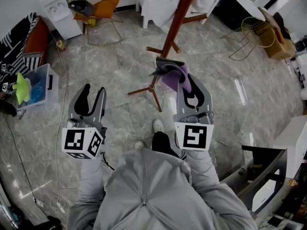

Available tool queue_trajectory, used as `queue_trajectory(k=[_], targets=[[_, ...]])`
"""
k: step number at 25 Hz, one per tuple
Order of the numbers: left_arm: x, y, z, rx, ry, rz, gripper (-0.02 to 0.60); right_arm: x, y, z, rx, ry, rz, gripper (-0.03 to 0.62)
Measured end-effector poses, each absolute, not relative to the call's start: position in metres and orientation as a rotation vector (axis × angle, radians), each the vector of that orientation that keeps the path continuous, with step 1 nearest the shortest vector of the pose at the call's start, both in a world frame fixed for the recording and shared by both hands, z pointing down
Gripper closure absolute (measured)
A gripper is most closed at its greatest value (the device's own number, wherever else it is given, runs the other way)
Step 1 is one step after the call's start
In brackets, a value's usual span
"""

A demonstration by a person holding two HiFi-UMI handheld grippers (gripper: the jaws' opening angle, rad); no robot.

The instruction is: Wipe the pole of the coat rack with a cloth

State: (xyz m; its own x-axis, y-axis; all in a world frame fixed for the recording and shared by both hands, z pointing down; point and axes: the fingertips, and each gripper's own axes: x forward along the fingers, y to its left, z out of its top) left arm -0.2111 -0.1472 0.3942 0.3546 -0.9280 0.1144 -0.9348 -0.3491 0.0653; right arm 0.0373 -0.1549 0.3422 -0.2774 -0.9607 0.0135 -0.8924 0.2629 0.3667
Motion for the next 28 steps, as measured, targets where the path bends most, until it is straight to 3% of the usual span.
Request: queue_trajectory(k=[12, 28], targets=[[-0.183, -0.14, 0.376, 2.564, -1.658, 0.039, 0.367, 0.139, -0.129, 0.327, 2.037, -2.189, -0.285, 0.54], [-0.117, -0.134, 0.359, 2.566, -1.709, 0.009, 0.367, 0.218, -0.126, 0.343, 2.103, -2.273, -0.082, 0.54]])
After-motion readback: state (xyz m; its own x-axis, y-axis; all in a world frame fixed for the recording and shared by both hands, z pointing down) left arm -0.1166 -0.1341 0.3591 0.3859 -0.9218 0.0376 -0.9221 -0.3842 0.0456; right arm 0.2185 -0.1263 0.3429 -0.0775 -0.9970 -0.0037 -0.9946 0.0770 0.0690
